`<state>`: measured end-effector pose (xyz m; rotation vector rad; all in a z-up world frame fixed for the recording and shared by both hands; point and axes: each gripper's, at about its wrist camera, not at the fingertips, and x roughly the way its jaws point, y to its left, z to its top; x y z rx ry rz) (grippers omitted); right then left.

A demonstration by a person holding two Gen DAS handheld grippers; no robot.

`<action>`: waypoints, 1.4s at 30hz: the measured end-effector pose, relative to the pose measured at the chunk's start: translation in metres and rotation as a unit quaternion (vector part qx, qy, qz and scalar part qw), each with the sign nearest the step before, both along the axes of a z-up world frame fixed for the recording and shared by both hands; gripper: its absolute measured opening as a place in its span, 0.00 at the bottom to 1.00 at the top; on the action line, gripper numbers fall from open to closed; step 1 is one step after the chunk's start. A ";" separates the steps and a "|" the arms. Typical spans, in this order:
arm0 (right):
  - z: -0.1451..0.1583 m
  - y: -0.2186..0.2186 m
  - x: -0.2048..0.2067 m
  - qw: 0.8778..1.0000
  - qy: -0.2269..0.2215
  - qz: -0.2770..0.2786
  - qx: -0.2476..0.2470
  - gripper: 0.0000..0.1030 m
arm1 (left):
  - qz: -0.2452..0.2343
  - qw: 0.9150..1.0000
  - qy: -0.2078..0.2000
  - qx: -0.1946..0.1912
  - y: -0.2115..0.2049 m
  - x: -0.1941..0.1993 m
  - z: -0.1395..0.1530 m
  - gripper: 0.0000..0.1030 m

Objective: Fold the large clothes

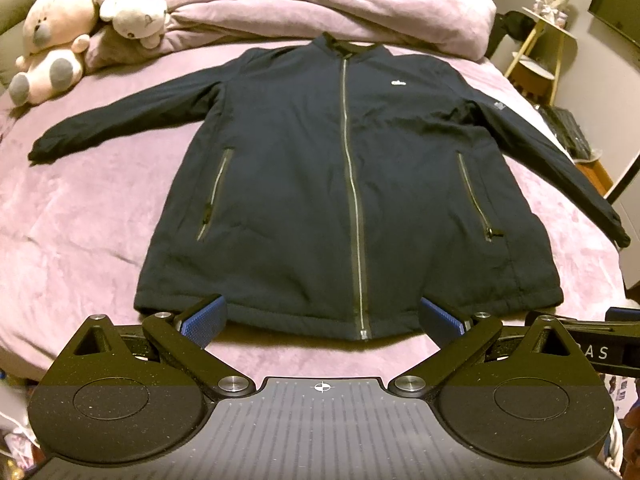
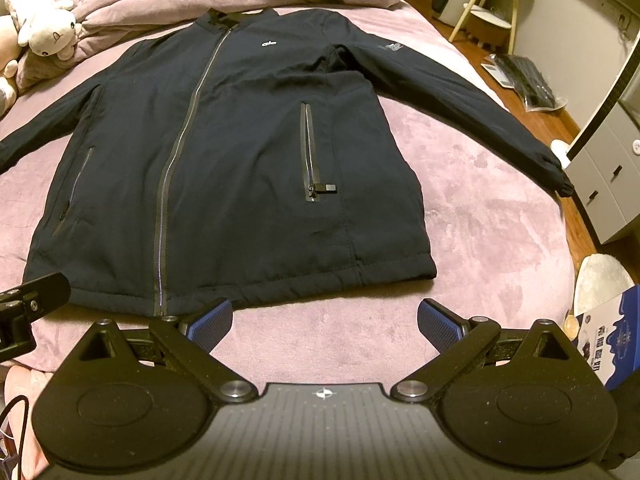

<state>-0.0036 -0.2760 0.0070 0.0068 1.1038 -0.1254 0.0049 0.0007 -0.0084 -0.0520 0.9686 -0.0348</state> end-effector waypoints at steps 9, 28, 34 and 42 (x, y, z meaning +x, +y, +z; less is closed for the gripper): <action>-0.002 0.000 0.001 1.000 0.003 0.000 0.000 0.96 | 0.000 1.000 0.001 0.000 0.000 0.000 -0.001 1.00; -0.004 0.000 0.002 1.000 0.008 0.004 0.003 0.96 | 0.001 1.000 0.003 -0.001 0.000 0.000 -0.002 1.00; -0.003 0.000 0.002 1.000 0.008 0.003 0.003 0.96 | 0.000 1.000 0.002 -0.003 0.000 -0.002 -0.002 1.00; -0.002 0.000 0.002 1.000 0.010 0.002 0.006 0.96 | 0.002 1.000 0.003 -0.003 0.000 -0.001 -0.002 1.00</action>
